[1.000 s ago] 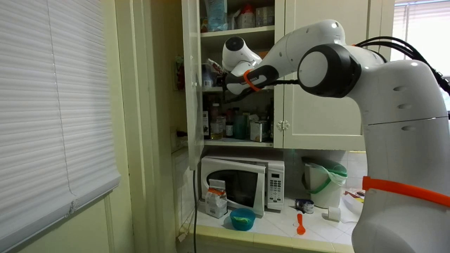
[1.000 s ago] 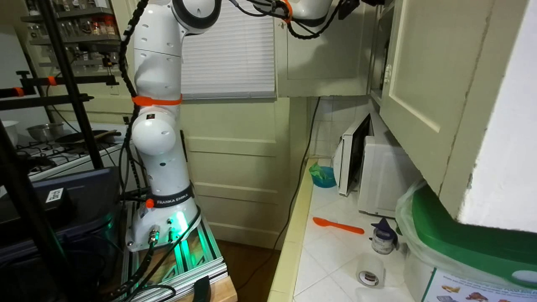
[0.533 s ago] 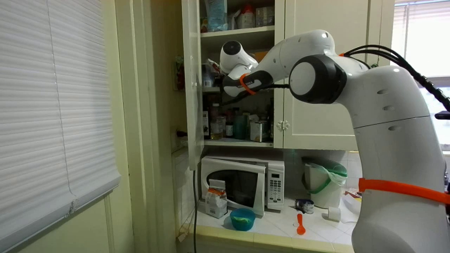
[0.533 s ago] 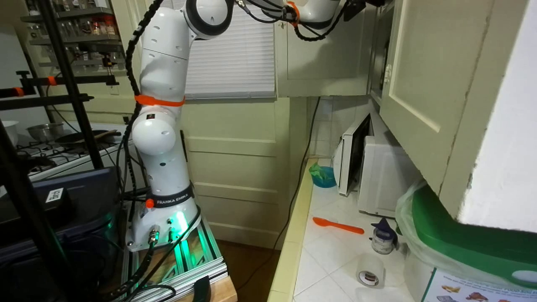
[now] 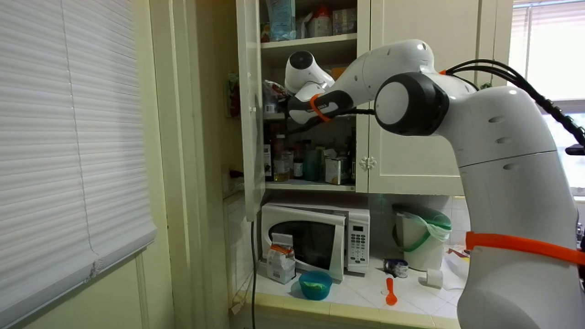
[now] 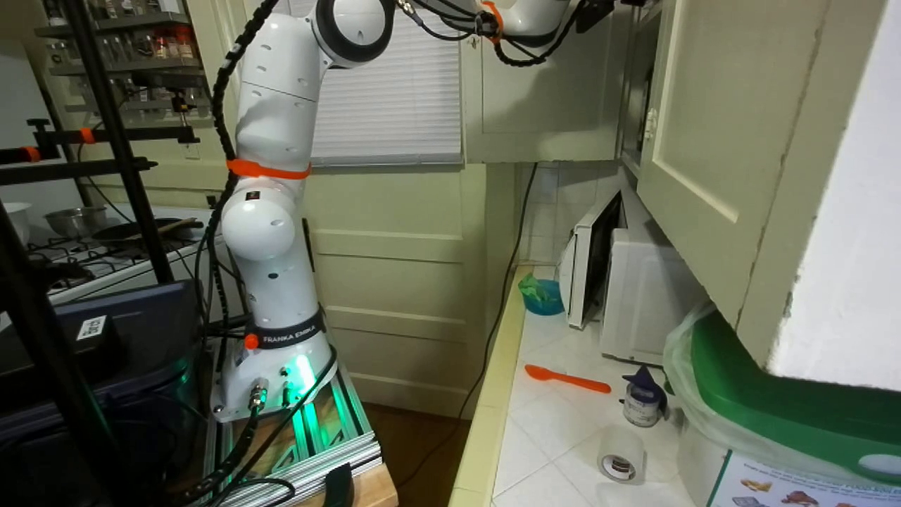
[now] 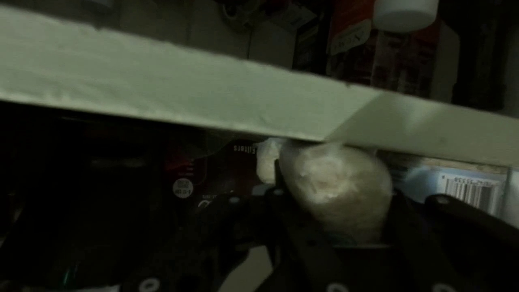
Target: Move the salt packet from the second to the bottom shelf
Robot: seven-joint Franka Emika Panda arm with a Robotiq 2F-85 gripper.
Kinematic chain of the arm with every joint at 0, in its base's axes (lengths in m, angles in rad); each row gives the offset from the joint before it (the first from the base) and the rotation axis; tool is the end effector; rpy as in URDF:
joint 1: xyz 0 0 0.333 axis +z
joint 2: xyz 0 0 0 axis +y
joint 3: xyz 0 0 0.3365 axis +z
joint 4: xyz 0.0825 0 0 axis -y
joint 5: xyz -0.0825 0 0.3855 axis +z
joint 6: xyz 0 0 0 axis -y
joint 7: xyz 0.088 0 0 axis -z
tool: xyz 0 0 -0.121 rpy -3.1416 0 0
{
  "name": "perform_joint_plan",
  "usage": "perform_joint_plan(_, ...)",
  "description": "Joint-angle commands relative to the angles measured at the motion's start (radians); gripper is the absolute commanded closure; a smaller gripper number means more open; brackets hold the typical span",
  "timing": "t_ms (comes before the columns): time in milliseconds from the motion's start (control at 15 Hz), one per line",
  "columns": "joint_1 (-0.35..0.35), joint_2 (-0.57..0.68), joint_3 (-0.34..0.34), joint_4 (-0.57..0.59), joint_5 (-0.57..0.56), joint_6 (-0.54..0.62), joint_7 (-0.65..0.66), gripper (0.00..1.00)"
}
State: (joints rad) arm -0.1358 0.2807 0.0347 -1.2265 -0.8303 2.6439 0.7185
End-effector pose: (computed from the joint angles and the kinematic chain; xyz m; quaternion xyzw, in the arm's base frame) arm 0.6965 -0.0613 0.7631 0.7855 -0.1318 0.5762 0.1833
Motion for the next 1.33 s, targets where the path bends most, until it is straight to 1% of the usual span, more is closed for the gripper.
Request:
perform_joint_plan(0, -0.012, -0.051, 0.007, -0.074, 0.021, 0.014, -0.004, 0.93)
perform_joint_plan(133, -0.02, -0.078, 0.014, -0.117, 0.037, 0.032, -0.018, 0.94)
perform_joint_plan(200, -0.023, -0.092, 0.014, -0.137, 0.039, 0.043, -0.016, 0.96)
perform_joint_plan(467, -0.043, -0.178, 0.021, -0.269, 0.074, 0.12, -0.028, 0.94)
perform_joint_plan(733, -0.055, -0.264, 0.011, -0.398, 0.08, 0.208, -0.014, 0.94)
perform_joint_plan(1000, -0.064, -0.338, 0.0, -0.503, 0.092, 0.284, -0.013, 0.94)
perform_joint_plan(1133, -0.068, -0.375, -0.009, -0.549, 0.077, 0.325, 0.009, 0.94)
perform_joint_plan(1267, -0.067, -0.413, -0.016, -0.6, 0.094, 0.352, 0.008, 0.94)
